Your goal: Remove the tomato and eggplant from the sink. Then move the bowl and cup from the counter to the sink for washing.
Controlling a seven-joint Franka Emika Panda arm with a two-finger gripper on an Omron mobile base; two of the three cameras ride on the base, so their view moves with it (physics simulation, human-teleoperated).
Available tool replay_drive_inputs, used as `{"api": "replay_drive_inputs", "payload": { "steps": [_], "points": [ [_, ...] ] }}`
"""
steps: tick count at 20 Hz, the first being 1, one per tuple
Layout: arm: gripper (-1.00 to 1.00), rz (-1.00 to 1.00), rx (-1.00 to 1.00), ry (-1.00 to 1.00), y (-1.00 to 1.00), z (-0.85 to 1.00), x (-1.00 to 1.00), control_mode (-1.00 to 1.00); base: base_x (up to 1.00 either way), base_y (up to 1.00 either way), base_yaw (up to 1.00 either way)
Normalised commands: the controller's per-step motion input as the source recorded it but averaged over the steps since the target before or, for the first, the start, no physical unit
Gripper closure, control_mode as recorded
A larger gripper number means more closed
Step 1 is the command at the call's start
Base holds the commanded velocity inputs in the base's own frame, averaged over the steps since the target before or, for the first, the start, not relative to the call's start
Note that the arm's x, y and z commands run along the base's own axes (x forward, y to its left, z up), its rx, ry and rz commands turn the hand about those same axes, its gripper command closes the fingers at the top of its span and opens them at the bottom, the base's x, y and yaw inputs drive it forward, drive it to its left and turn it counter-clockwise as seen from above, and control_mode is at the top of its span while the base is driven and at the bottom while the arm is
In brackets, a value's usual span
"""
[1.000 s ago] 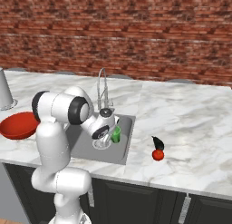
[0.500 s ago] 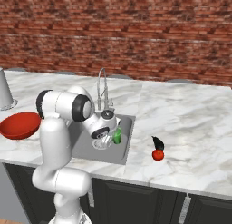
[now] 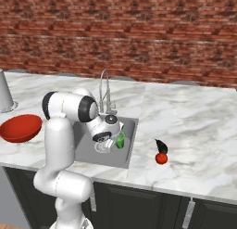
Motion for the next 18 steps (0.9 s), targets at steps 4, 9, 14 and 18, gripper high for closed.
{"api": "replay_drive_inputs", "payload": {
  "steps": [4,9,14,18],
  "points": [
    [1.0,0.0,0.0,0.0,-0.01,-0.17,0.14,-1.0,0.0,0.0,0.0],
    [1.0,0.0,0.0,0.0,-0.01,-0.14,0.17,-1.0,0.0,0.0,0.0],
    [1.0,0.0,0.0,0.0,-0.02,-0.15,0.16,-1.0,0.0,0.0,0.0],
    [1.0,0.0,0.0,0.0,-0.02,-0.15,0.2,-1.0,0.0,0.0,0.0]
  ]
}}
